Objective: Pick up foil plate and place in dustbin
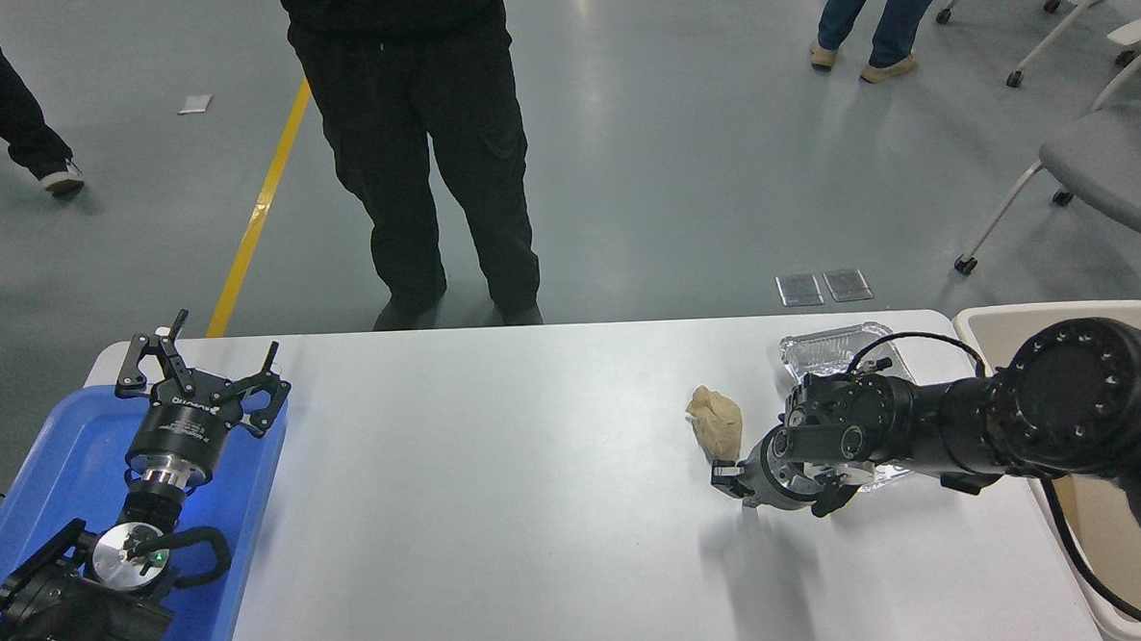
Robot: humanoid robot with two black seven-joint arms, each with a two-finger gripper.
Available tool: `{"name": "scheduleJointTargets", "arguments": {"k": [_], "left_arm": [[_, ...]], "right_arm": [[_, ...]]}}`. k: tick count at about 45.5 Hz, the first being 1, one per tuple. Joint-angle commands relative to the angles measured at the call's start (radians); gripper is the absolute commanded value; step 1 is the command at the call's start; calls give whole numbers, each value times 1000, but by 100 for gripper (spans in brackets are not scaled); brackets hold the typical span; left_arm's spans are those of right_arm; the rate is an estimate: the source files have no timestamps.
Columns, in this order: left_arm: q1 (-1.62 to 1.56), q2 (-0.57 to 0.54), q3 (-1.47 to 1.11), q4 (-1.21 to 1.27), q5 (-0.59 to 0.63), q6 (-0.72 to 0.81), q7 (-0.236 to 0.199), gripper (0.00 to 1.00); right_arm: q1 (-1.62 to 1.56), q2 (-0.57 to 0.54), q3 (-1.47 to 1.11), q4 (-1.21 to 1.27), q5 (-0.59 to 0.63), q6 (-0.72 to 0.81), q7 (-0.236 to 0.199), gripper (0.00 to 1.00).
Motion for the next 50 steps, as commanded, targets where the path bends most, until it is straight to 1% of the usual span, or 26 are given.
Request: {"name": "scheduleJointTargets", "arguments": {"k": [1,50], "left_arm": [[0,0,2,0,2,0,1,99],[0,0,0,0,0,0,0,99]], "right_arm": [[8,0,3,6,2,3,-8,0],[47,0,29,55,6,7,-8,0]]}}
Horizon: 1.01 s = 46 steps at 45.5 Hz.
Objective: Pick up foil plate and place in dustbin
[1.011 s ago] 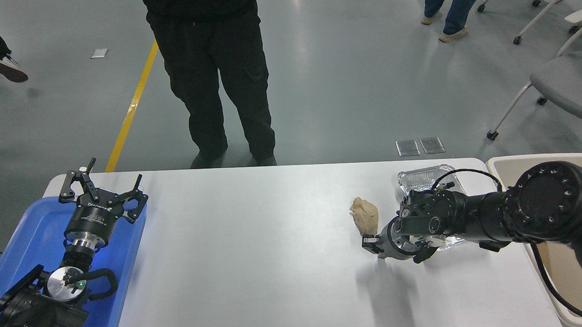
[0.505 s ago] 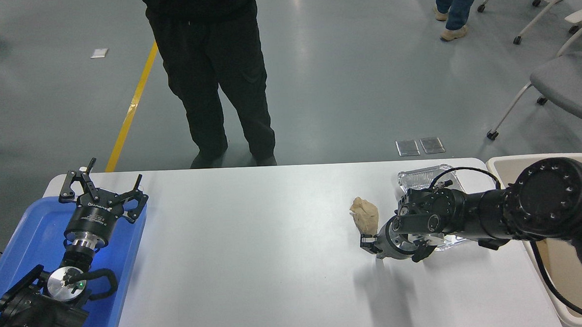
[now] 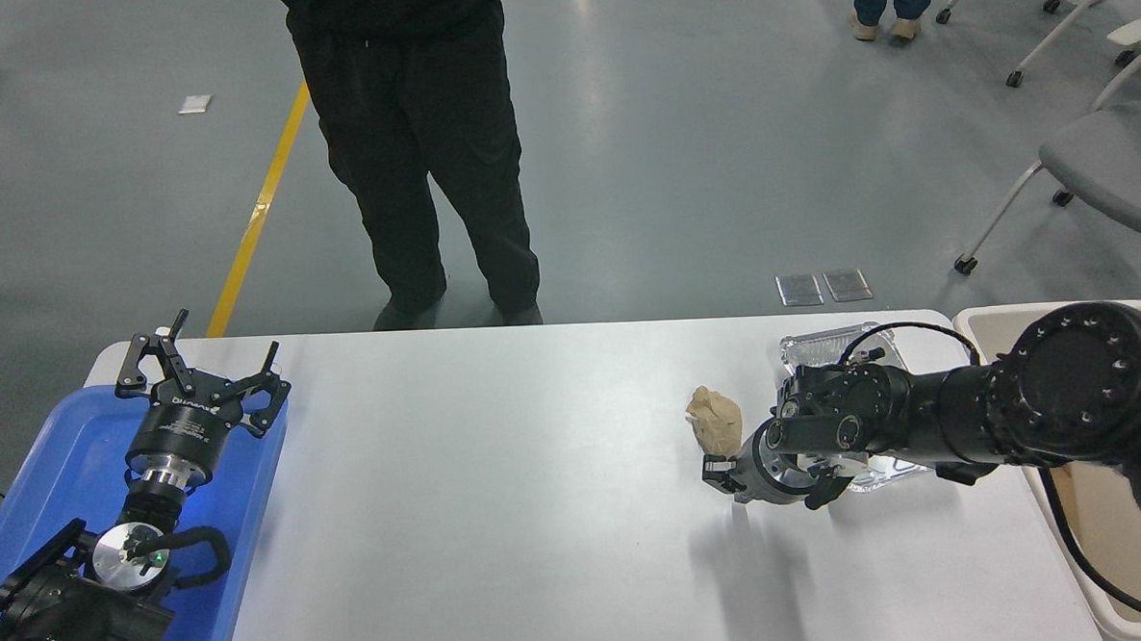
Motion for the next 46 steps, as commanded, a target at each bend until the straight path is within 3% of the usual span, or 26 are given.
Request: {"name": "scheduleJointTargets", "arguments": {"k": [1,8,18,28,46], "left_arm": [[0,0,0,0,0,0,0,99],[0,0,0,0,0,0,0,99],[0,0,0,0,0,0,0,99],[2,0,0,0,0,0,0,99],[0,0,0,0,0,0,0,99]], "right_arm": [[14,0,6,17,2,2,0,0],[62,0,6,62,2,40,0,0],[198,-2,66,161,2,267,0,0],[359,-172,164,166,1,596,2,0],[861,-227,-34,315,73,596,6,0]]}}
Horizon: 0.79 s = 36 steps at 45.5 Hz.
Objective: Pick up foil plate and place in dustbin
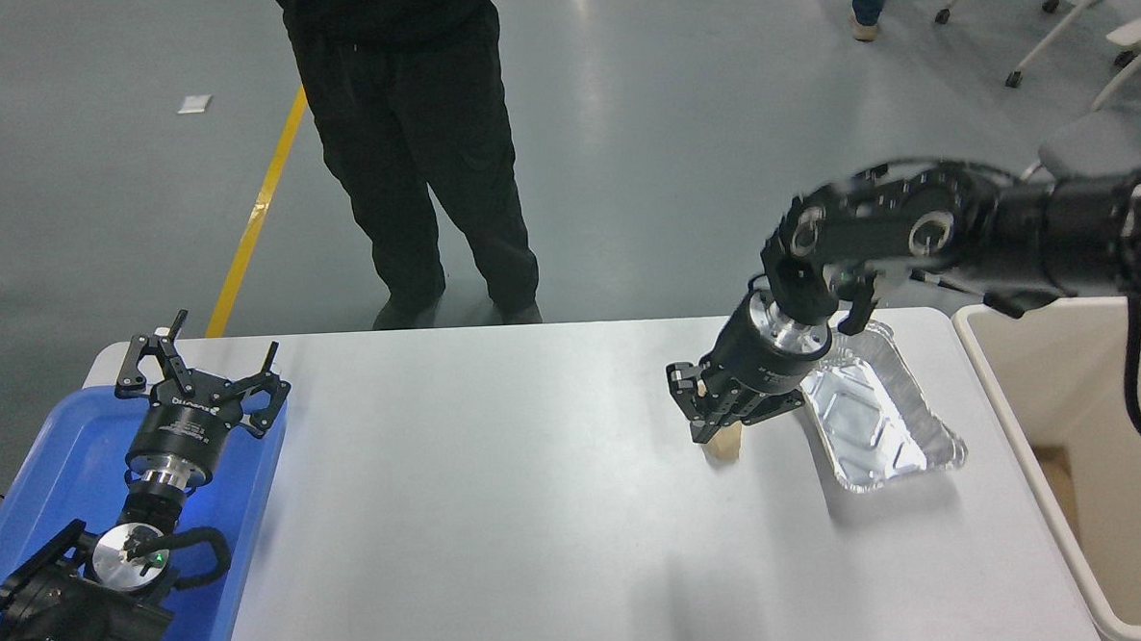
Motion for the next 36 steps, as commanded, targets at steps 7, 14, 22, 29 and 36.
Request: {"name": "scheduleJointTargets", "arguments": {"k": [7,14,22,29,36], "left_arm": [[-1,0,0,0,0,0,0,99],[-1,0,0,0,0,0,2,99],[-1,0,0,0,0,0,2,99],[-1,0,0,0,0,0,2,99],[-1,0,0,0,0,0,0,99]], "right_arm": [[485,-47,-182,173,58,44,7,0],[583,-41,-188,200,91,44,7,4],[588,-24,-208,187,93,44,7,100],[620,-22,-265,199,111,44,7,100],[631,-22,-273,203,131,44,7,100]]}}
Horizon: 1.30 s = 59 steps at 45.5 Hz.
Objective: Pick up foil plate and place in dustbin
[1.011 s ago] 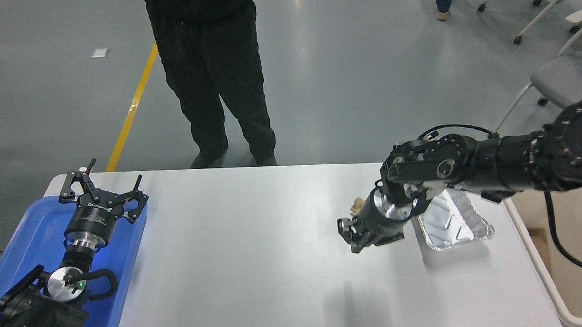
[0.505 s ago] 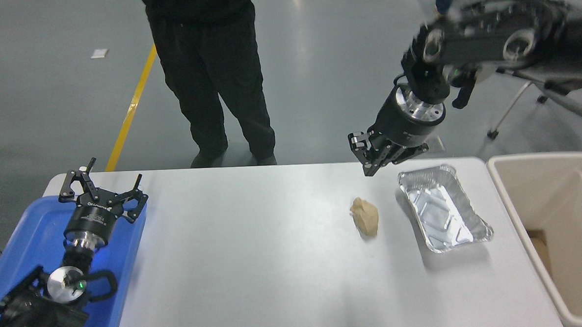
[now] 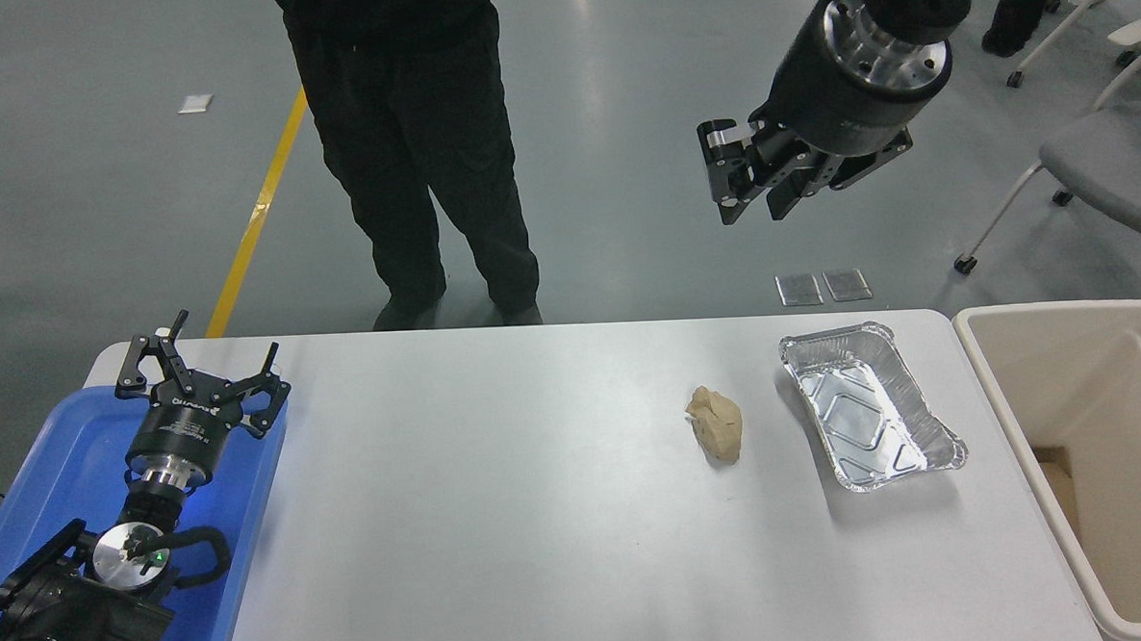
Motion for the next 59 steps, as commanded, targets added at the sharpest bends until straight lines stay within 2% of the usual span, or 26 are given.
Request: {"name": "scheduleJointTargets", "arguments": {"k": [1,21,31,38,45,59], "left_arm": [[0,0,0,0,0,0,-1,99],[0,0,0,0,0,0,0,99],[1,0,-2,0,0,0,-1,99],[1,0,-2,0,0,0,-1,99],[1,0,-2,0,0,0,-1,99],[0,0,-2,0,0,0,-3,99]], "right_arm": [[36,3,-31,12,23,1,0,100],[-61,11,-89,8,-7,1,-1,100],[-325,11,-116,-51,-156,-8,-1,100],[-550,18,-120,-100,-236,-280,-1,100],[-699,18,-119,-152,-362,-445,-1,100],[-984,-2,-123,-373,-394,-610,2,98]]}}
